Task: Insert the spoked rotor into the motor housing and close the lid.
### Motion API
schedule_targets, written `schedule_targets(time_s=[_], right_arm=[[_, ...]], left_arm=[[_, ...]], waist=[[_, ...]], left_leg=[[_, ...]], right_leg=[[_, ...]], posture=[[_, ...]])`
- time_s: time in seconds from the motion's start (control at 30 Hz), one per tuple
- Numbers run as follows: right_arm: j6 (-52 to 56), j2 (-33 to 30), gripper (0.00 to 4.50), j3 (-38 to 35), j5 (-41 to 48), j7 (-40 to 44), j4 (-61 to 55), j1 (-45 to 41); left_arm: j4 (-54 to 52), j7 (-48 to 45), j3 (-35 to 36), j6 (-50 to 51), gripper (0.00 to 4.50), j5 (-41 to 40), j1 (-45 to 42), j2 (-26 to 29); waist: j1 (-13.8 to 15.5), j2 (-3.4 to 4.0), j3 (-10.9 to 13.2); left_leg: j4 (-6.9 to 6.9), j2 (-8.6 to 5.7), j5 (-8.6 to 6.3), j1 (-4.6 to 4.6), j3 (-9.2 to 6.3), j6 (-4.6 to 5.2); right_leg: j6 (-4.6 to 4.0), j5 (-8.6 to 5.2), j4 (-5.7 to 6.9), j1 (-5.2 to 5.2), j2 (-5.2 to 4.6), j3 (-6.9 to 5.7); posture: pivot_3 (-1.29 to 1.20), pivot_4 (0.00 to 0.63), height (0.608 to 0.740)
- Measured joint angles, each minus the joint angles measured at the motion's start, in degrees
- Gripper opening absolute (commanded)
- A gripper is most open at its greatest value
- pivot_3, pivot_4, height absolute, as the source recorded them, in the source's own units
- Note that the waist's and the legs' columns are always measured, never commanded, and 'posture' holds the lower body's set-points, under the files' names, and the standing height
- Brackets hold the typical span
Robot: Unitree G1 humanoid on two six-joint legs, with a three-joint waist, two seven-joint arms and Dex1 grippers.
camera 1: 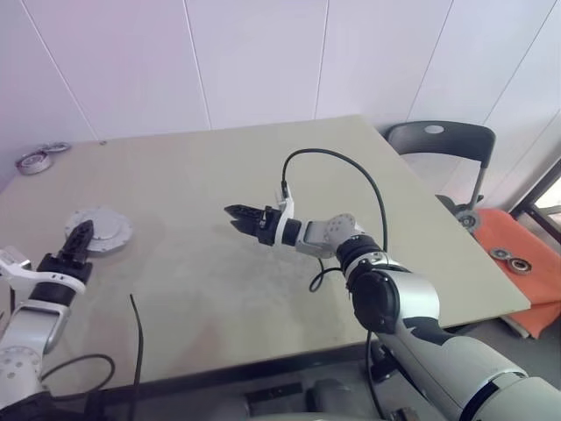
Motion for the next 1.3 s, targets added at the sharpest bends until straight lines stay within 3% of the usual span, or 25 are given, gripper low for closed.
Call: schedule_targets(time_s=[0.3,0.7,1.0,1.23,1.3], right_arm=[[-0.4,-0.4,2.83,0.0,-0.1,-0.6,0.1,0.0],[-0.4,-0.8,2.83,0.1,-0.5,-1.0,0.1,0.1],[-0.3,-1.1,2.83,0.5,-0.6,-1.0,0.1,0.2],[-0.4,-1.7,2.83,0.8,-0.6,-1.0,0.1,0.2],[-0.4,-1.8,2.87,0.9,-0.6,-1.0,0.1,0.2]], left_arm=[[19.3,-8.8,1.0,-1.6,2.16,10.3,-9.3,9.4],[42.6,-17.7,0.3,-6.9,2.16,25.4,-18.0,14.4],[56.1,-21.9,-2.3,-12.9,2.16,35.5,-25.8,15.3],[60.2,-23.4,-2.4,-15.4,2.16,39.0,-28.4,15.3],[60.7,-23.7,-2.4,-15.8,2.86,39.4,-28.6,15.3]], waist=[[-0.3,0.0,0.0],[-0.6,-0.06,0.0],[-0.7,-0.24,-0.1],[-1.5,-0.31,-0.1],[-1.6,-0.32,-0.1]], left_leg=[[-0.09,0.02,0.0,0.01,-0.01,0.0],[-0.09,0.01,0.0,-0.01,-0.08,0.0],[-0.11,0.01,0.0,-0.07,-0.11,-0.01],[-0.1,0.01,0.0,-0.13,-0.14,0.0],[-0.1,0.01,0.0,-0.13,-0.14,-0.01]], right_leg=[[0.01,0.0,0.01,-0.06,0.01,-0.01],[0.01,0.0,0.05,-0.1,0.0,-0.05],[0.02,0.01,0.09,-0.2,-0.02,-0.05],[0.02,0.01,0.15,-0.26,-0.05,-0.06],[0.02,0.01,0.17,-0.28,-0.06,-0.05]], posture=[[0.0,0.0,0.74],[0.0,0.0,0.74],[0.0,0.0,0.74],[0.0,0.0,0.74],[0.0,0.0,0.74]])
